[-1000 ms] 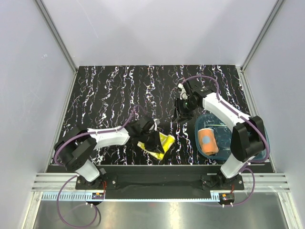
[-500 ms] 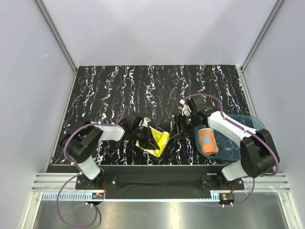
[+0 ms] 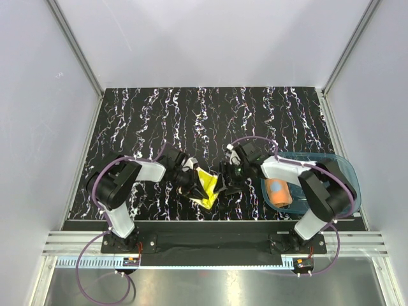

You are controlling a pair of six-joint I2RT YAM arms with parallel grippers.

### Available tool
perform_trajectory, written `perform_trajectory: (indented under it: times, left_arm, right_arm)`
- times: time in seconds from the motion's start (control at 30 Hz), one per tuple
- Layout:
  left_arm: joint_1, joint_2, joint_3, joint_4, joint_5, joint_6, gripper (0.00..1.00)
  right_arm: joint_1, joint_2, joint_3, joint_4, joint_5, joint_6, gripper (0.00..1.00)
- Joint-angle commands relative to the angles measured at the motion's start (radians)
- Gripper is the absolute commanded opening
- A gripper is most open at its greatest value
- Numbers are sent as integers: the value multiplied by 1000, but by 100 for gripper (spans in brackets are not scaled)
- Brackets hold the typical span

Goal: Roll the towels
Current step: Roll the towel

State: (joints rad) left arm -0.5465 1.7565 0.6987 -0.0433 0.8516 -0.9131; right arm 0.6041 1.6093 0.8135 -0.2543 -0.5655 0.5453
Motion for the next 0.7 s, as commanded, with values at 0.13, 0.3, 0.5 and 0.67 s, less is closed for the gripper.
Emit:
perform_trajectory:
  times: [0.13,0.3,0.5,0.67]
  left_arm:
    - [14,32,22,-55,9,51,12]
    - [20,40,2,-9,43,31,14]
    - [33,23,-5,10,55,26,22]
    - [34,-60,30,-106,-53,94,46]
  right_arm:
    - [36,125,69,116,33,13,69]
    - [46,182,90,153,33,16,63]
    - [54,239,107,164,35,21,27]
    - [54,247,141,63,91,2,18]
